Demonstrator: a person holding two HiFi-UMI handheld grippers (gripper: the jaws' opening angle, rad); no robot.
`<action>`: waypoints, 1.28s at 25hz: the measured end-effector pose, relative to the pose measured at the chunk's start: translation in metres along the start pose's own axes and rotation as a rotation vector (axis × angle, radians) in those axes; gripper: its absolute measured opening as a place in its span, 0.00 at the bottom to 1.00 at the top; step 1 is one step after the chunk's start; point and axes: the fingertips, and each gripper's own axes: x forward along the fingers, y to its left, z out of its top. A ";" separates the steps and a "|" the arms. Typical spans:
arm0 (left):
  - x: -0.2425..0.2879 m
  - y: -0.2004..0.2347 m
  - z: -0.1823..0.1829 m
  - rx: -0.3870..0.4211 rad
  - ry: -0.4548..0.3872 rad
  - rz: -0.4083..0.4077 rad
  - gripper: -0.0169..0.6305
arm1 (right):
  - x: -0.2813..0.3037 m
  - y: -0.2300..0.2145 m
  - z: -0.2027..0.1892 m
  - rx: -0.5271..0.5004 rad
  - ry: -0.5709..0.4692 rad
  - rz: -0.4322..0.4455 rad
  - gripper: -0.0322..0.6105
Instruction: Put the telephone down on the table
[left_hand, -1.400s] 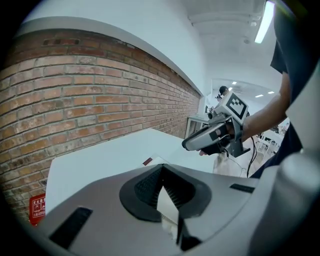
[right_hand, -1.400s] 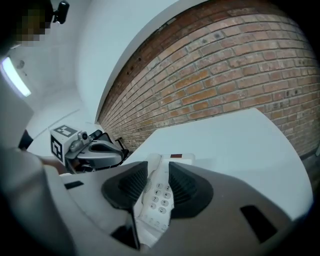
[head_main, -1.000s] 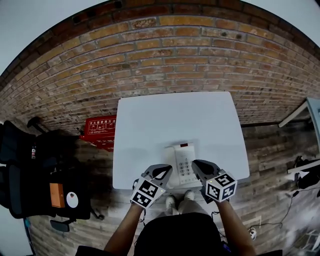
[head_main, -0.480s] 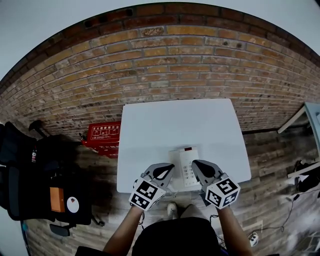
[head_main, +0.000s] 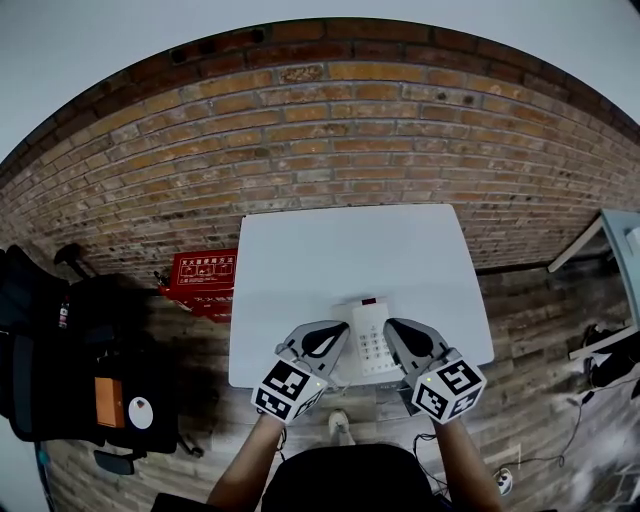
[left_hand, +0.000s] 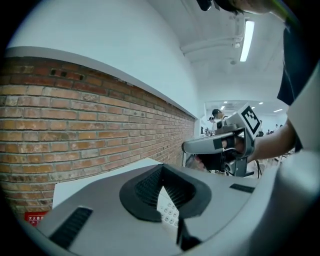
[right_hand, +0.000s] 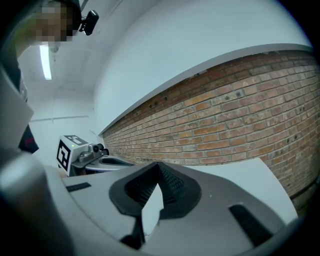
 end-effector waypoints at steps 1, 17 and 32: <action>-0.001 -0.003 0.001 0.000 -0.001 0.003 0.04 | -0.003 0.000 0.000 -0.002 -0.003 0.001 0.07; -0.014 -0.063 0.008 0.023 0.006 0.069 0.04 | -0.067 0.006 -0.003 -0.018 -0.010 0.032 0.07; -0.039 -0.122 0.012 0.049 -0.019 0.161 0.04 | -0.126 0.027 -0.010 -0.004 -0.031 0.100 0.07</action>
